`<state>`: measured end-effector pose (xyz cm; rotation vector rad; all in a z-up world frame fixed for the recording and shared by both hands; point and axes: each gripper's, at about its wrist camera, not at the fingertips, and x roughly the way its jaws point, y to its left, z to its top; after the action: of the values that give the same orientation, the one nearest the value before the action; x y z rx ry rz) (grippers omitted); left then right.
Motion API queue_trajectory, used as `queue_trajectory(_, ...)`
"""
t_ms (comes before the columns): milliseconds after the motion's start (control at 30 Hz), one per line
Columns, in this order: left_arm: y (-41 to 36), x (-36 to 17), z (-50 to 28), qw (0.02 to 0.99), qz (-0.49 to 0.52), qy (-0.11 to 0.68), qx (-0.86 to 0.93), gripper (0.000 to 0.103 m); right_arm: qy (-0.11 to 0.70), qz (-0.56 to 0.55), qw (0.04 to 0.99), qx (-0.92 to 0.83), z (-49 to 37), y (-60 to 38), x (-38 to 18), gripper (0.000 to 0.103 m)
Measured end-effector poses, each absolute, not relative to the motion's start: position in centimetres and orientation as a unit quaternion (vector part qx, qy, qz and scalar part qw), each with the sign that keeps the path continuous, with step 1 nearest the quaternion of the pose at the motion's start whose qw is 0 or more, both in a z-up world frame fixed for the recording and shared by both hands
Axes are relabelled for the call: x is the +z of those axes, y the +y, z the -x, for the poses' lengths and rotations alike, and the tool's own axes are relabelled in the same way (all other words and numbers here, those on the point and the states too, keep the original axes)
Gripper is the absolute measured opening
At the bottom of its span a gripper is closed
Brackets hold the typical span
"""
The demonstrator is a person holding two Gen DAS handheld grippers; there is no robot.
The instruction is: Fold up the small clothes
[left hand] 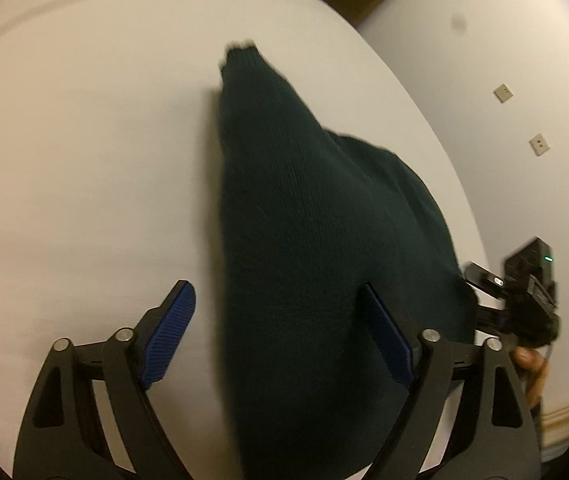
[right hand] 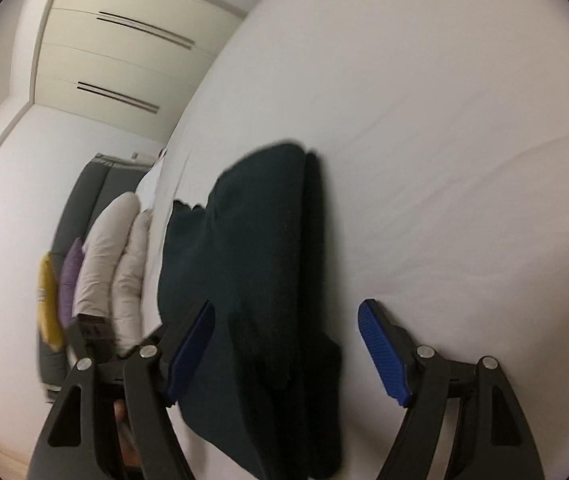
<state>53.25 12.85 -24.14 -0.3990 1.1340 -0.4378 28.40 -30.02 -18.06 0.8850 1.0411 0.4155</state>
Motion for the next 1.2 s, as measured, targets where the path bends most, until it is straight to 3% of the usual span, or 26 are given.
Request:
queue_trajectory(100, 12.3, -26.4, -54.0, 0.783, 0.214, 0.542, -0.22, 0.087, 0.483, -0.416, 0.74, 0.213, -29.8, -29.3, -18.5, 0.071)
queue_trajectory(167, 11.9, -27.0, -55.3, 0.774, 0.217, 0.55, -0.228, 0.086, 0.496, -0.41, 0.735, 0.215, -30.6, -28.8, -18.8, 0.055)
queue_trajectory(200, 11.9, -26.8, -55.3, 0.772, 0.215, 0.552, -0.231, 0.078, 0.5, -0.408, 0.733, 0.217, -31.0, -28.4, -19.0, 0.052)
queue_trajectory(267, 11.4, -26.2, -54.5, 0.769, 0.209, 0.559, -0.229, 0.074, 0.506, -0.404, 0.731, 0.214, -31.6, -27.9, -19.3, 0.037)
queue_trajectory(433, 12.3, -24.1, -52.4, 0.775, 0.199, 0.556, -0.227, 0.054, 0.501, -0.337, 0.773, 0.194, -30.5, -26.3, -17.0, 0.029)
queue_trajectory(533, 12.9, -23.0, -52.0, 0.778, 0.201, 0.55, -0.226, 0.048, 0.488, -0.304, 0.796, 0.188, -29.4, -24.6, -14.1, 0.027)
queue_trajectory(833, 15.0, -16.2, -48.3, 0.816, 0.163, 0.509, -0.22, 0.047, 0.446, -0.246, 0.825, 0.245, -22.7, -17.0, -6.2, 0.027)
queue_trajectory(1200, 19.7, -14.4, -43.4, 0.837, 0.144, 0.496, -0.181, 0.048, 0.461, -0.268, 0.794, 0.292, -20.0, -8.7, -7.1, 0.027)
